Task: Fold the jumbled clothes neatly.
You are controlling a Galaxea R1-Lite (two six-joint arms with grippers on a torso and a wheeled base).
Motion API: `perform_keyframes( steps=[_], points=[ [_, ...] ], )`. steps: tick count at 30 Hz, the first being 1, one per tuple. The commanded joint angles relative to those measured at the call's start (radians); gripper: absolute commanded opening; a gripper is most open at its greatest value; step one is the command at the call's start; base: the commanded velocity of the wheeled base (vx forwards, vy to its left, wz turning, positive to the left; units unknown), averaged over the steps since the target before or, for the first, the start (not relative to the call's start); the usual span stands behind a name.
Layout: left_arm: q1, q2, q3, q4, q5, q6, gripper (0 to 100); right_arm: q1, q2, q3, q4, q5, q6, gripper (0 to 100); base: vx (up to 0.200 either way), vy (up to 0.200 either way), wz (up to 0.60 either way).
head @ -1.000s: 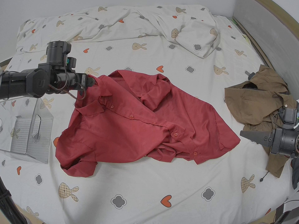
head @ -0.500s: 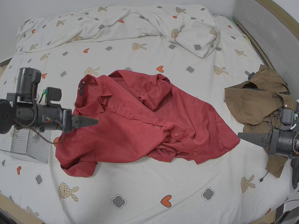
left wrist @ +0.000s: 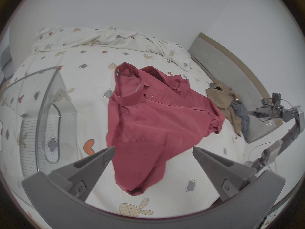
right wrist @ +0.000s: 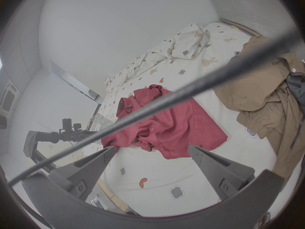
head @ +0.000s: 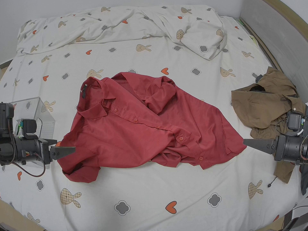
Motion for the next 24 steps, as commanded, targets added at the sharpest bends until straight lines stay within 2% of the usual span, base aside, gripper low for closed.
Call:
perform_keyframes(
  steps=[1, 2, 5, 6, 7, 9, 15, 21, 22, 24],
  points=[
    [0.009, 0.036, 0.057, -0.067, 0.055, 0.002, 100, 0.001, 0.002, 0.004, -0.001, 0.001, 0.000, 100, 0.000, 0.000, 0.00],
    [0.009, 0.039, 0.058, -0.071, 0.056, 0.002, 100, 0.001, 0.002, 0.004, -0.001, 0.001, 0.000, 100, 0.000, 0.000, 0.00],
    [0.009, 0.105, 0.101, -0.188, 0.142, 0.001, 100, 0.001, 0.002, 0.004, -0.001, 0.001, 0.000, 100, 0.000, 0.000, 0.00],
    [0.009, 0.105, 0.101, -0.188, 0.142, 0.001, 100, 0.001, 0.002, 0.004, -0.001, 0.001, 0.000, 100, 0.000, 0.000, 0.00],
    [0.008, 0.144, 0.115, -0.240, 0.193, 0.001, 100, 0.001, 0.004, 0.004, -0.001, 0.001, 0.000, 100, 0.000, 0.000, 0.00],
    [0.006, 0.173, 0.121, -0.274, 0.223, -0.002, 100, 0.001, 0.004, 0.004, -0.001, 0.001, 0.000, 100, 0.000, 0.000, 0.00],
    [0.003, 0.253, 0.123, -0.287, 0.226, -0.008, 100, 0.001, 0.004, 0.005, -0.001, 0.001, 0.000, 100, 0.000, 0.000, 0.00],
    [-0.045, 0.282, 0.123, -0.295, 0.225, -0.036, 100, 0.008, 0.027, 0.007, -0.001, -0.001, -0.004, 100, 0.000, 0.000, 0.00],
    [-0.046, 0.282, 0.123, -0.300, 0.225, -0.041, 0, 0.010, 0.027, 0.007, -0.001, -0.001, -0.004, 100, 0.000, 0.000, 0.00],
    [-0.055, 0.286, 0.123, -0.323, 0.225, -0.065, 0, 0.019, 0.037, 0.014, -0.001, -0.002, -0.006, 100, 0.000, 0.000, 0.00]
  ],
)
